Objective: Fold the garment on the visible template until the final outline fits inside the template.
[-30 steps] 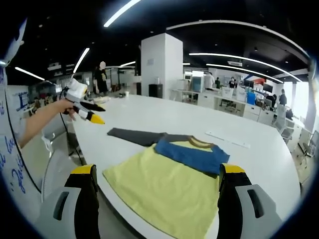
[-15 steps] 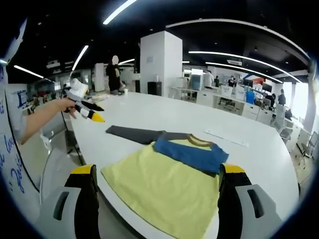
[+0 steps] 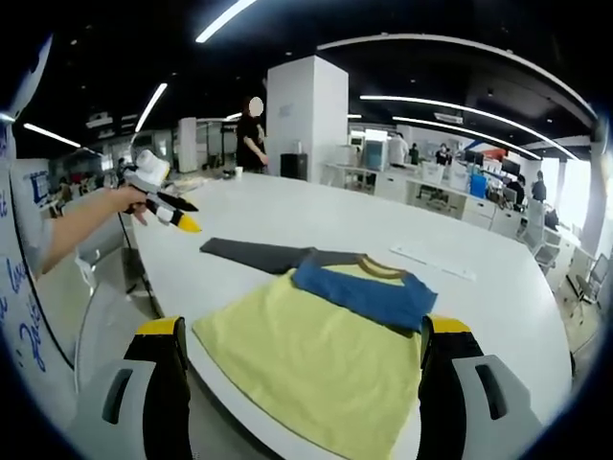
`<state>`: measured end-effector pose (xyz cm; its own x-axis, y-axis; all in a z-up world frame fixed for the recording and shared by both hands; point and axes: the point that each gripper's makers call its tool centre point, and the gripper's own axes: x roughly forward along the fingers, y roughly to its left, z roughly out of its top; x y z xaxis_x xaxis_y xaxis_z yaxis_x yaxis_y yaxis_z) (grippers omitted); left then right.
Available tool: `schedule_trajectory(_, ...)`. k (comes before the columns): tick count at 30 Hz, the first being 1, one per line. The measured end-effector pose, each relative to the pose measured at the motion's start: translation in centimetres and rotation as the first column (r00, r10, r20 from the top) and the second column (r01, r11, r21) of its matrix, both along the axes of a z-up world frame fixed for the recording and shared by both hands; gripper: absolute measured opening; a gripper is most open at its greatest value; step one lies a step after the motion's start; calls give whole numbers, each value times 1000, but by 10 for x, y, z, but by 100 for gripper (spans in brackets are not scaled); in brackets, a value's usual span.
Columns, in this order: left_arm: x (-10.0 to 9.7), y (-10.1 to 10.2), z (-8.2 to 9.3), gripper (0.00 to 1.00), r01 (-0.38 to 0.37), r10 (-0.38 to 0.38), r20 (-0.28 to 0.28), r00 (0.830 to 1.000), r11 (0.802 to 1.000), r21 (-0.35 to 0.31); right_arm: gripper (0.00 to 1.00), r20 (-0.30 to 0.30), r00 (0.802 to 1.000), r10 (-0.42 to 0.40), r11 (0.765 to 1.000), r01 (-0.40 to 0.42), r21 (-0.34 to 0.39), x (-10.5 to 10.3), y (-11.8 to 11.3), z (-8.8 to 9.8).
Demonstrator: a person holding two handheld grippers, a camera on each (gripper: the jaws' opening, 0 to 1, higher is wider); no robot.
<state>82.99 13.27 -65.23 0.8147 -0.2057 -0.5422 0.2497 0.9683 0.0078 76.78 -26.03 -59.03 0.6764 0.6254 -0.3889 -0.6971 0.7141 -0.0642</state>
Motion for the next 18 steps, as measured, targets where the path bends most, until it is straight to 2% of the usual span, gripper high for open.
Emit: schedule_trajectory(18,5,24,-14,73,-34,34,-33,999,999,-8,100,-8,1000,-4,1000,4,-22,1,4,-1)
